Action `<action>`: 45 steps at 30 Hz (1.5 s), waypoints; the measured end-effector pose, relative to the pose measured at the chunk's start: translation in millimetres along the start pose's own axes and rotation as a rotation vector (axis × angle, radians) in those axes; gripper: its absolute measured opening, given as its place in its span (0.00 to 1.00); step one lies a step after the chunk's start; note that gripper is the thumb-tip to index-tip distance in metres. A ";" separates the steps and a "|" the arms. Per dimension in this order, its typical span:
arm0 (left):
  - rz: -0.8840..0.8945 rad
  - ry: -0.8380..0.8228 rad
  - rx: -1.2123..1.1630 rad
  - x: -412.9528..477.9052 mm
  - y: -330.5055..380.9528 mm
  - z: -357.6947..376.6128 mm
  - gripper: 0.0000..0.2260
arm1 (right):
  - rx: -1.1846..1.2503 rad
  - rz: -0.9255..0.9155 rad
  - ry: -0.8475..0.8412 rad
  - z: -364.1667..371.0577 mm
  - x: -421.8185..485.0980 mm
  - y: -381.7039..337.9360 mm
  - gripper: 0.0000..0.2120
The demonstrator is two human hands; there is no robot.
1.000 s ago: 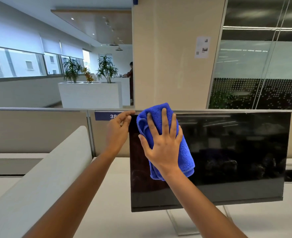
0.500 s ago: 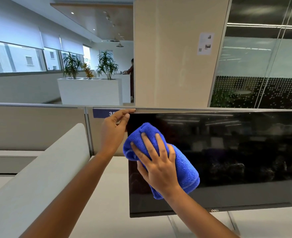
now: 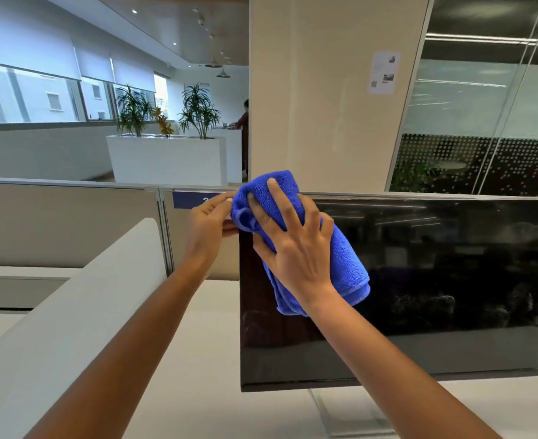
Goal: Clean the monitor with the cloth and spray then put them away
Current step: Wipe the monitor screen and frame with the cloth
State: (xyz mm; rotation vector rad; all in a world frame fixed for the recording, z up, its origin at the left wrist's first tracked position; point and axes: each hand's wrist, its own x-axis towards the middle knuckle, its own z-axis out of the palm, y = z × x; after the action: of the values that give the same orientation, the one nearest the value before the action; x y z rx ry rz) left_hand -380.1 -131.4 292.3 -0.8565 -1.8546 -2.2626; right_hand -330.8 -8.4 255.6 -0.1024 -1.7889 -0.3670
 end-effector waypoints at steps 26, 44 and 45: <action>-0.027 0.000 -0.007 -4.8 -1.9 6.7 0.29 | -0.028 -0.074 -0.019 -12.6 -8.3 13.9 0.20; 0.023 0.022 -0.011 -9.2 -13.0 7.0 0.28 | 0.029 -0.522 -0.308 -24.7 -172.1 -6.1 0.24; 0.019 0.016 -0.007 -10.1 -13.0 6.9 0.28 | 0.036 -0.545 -0.330 -27.4 -174.6 -4.5 0.25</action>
State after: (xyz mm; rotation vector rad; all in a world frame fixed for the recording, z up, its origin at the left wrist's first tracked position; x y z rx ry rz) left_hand -374.5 -124.3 276.9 -0.8506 -1.8252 -2.2587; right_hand -262.5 1.0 92.7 0.3784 -2.1373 -0.7388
